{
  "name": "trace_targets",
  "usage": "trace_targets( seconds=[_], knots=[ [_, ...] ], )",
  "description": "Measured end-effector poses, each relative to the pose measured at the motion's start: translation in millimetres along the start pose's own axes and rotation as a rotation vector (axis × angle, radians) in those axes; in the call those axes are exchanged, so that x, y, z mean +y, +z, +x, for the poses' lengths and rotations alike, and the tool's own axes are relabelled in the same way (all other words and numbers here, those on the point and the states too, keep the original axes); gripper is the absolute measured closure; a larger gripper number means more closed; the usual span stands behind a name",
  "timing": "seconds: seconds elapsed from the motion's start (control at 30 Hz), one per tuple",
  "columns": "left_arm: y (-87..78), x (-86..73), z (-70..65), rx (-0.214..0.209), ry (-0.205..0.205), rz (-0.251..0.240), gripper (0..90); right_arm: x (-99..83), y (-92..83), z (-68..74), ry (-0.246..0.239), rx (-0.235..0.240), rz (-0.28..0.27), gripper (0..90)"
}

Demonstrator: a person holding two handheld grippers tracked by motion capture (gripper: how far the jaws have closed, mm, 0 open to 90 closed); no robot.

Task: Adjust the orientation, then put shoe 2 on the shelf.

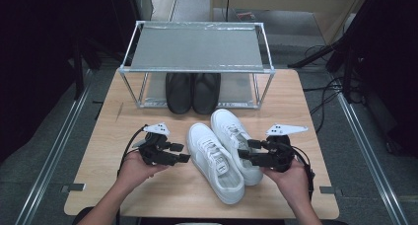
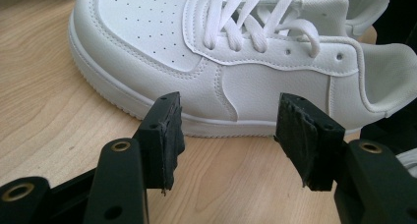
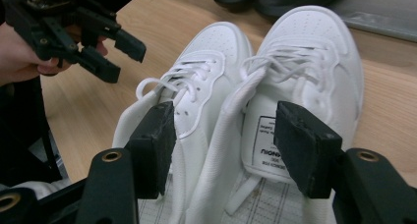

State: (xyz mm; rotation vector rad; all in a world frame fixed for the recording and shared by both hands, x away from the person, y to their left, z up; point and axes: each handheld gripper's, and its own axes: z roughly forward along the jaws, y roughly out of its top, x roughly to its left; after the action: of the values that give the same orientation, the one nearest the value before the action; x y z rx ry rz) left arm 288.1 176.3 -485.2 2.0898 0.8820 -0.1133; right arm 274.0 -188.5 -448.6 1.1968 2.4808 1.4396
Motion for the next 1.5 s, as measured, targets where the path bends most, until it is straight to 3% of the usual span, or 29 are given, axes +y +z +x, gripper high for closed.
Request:
trace_targets(
  seconds=[0.27, 0.43, 0.9, 1.27, 1.43, 1.5],
  knots=[
    [-0.2, 1.7, 1.5, 0.004, -0.005, -0.001, 42.3, -8.5, 15.1, 10.4, -0.031, 0.028, 0.035, 46.1],
    [0.1, 1.6, 0.6, -0.002, -0.008, -0.001, 42.3, -9.4, 20.1, 14.3, -0.054, 0.009, 0.042, 47.1],
    [-0.5, 1.5, -0.7, -0.005, -0.009, -0.003, 42.0, -9.6, 24.2, 16.9, -0.059, -0.041, 0.022, 44.0],
    [-0.2, 1.5, -0.4, -0.006, -0.013, -0.003, 42.1, -7.8, 46.9, 20.5, -0.038, -0.045, 0.057, 40.4],
    [0.2, 1.5, -0.8, -0.008, -0.012, -0.001, 42.1, -9.7, 53.4, 24.1, -0.079, -0.098, 0.080, 46.7],
    [0.3, 1.6, -0.7, -0.006, -0.012, -0.001, 42.1, -10.2, 53.8, 22.9, -0.076, -0.097, 0.080, 48.6]
  ],
)
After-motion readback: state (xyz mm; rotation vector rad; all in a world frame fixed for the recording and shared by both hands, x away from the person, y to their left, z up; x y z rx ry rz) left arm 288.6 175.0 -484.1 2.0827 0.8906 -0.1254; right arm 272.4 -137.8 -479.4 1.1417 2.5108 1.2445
